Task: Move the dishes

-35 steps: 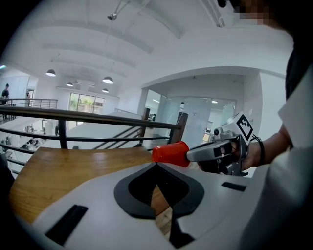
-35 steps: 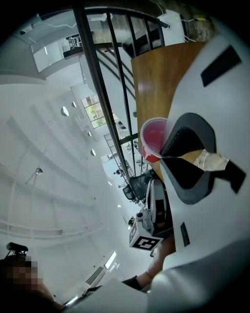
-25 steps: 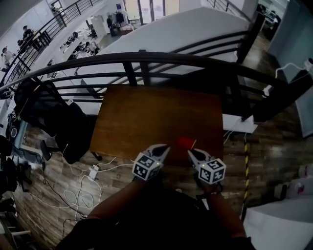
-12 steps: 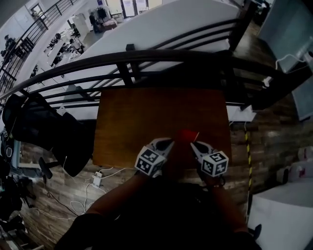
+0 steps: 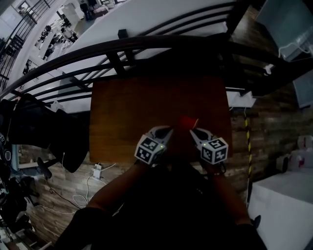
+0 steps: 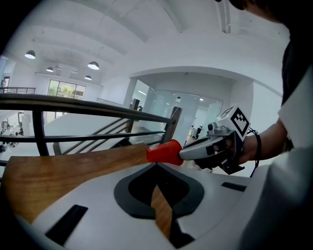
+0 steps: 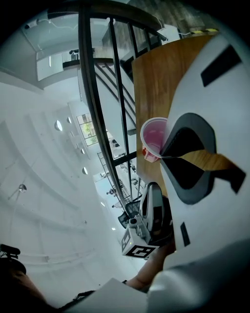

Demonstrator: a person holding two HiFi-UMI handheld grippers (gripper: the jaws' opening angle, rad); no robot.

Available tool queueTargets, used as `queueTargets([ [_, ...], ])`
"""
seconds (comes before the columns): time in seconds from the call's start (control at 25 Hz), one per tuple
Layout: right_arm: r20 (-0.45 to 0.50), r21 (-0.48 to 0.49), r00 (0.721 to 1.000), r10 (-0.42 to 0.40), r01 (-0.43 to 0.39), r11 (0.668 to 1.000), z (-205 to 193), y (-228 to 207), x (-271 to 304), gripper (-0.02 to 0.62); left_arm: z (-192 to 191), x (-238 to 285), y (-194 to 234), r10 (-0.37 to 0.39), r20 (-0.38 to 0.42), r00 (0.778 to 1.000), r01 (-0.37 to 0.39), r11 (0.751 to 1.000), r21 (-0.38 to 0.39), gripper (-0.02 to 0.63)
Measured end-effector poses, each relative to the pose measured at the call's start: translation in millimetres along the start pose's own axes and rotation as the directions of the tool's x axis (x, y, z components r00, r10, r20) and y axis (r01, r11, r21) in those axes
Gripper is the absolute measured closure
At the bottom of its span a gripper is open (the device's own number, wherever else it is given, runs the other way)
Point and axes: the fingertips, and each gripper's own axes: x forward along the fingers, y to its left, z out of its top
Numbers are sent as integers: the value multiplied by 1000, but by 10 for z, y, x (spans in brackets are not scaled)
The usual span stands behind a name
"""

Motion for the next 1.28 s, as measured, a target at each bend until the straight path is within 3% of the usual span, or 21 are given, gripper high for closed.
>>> queueTargets([
  [0.28,-98,-120,995,5,-16,993,-20,-464,155,575,-101,381,118,69,-49,996,-71,997,-42,615],
  [0.48,-207,-259,978,-1,-54,964,-102,-733,293,575,-120,576,161,118,-66,991,-123,990,-76,615],
  [0.76,-372,-424,928,-8,-163,891,-202,-850,463,575,-161,798,258,168,-83,982,-177,978,-113,615],
  [1.08,-534,-496,845,-29,-285,820,-529,-930,682,575,-290,951,293,197,-99,975,-210,967,-147,615],
  [1.28,-589,-581,804,-79,-353,733,-705,-967,778,575,-364,1017,328,211,-106,972,-226,960,-168,615],
])
